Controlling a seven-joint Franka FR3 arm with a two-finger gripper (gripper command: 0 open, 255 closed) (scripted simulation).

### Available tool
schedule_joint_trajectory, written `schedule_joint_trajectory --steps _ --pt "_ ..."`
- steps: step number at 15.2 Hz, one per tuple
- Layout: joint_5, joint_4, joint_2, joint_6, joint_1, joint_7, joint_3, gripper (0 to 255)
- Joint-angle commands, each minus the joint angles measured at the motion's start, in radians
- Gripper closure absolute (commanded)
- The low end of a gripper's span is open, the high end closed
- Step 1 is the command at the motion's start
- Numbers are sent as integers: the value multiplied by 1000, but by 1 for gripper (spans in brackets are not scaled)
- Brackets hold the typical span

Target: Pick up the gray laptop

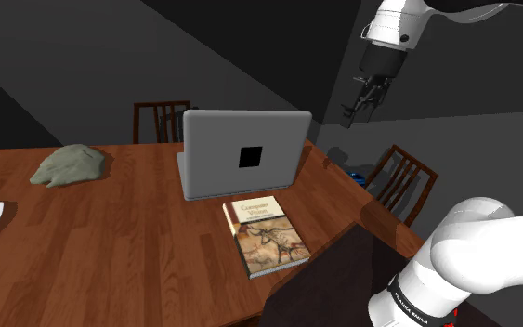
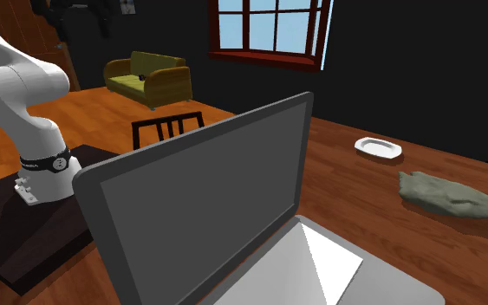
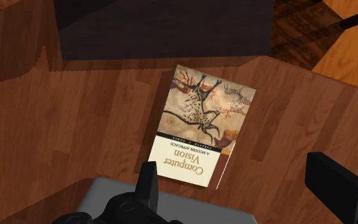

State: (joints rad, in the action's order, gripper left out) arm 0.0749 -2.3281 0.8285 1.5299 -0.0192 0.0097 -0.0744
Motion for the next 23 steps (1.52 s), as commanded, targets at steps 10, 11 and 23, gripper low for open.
schedule_joint_trajectory --steps 10,11,23 --pt "-111 90 -257 158 67 -476 206 0" --pt "-116 110 -292 173 76 -527 225 0" --pt "-45 476 -775 264 156 -1134 373 0"
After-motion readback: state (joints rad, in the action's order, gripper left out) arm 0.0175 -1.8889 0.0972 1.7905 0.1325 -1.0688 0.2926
